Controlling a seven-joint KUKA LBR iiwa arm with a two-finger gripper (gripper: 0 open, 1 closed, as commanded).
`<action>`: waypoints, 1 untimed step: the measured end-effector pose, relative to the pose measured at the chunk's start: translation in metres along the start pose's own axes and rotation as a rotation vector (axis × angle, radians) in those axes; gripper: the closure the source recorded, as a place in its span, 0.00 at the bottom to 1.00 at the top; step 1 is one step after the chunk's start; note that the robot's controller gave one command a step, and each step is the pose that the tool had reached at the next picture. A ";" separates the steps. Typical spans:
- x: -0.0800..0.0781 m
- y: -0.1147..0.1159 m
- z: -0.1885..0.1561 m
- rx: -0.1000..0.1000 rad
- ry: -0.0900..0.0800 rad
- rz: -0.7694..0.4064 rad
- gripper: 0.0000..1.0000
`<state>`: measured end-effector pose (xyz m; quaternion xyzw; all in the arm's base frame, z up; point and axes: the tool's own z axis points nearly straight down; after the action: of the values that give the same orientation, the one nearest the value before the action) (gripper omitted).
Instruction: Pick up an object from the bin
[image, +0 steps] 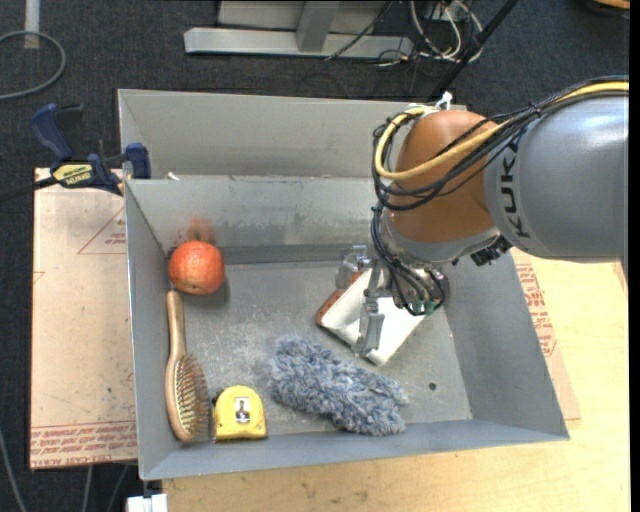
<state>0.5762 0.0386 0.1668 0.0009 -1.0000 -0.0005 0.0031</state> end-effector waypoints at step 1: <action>-0.001 0.000 -0.005 0.000 -0.007 0.001 0.00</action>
Offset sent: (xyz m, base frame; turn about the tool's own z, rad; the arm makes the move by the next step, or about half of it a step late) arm 0.0004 -0.0213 -0.0616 0.3855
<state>0.5778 0.0385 0.1715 0.0006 -1.0000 -0.0006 -0.0005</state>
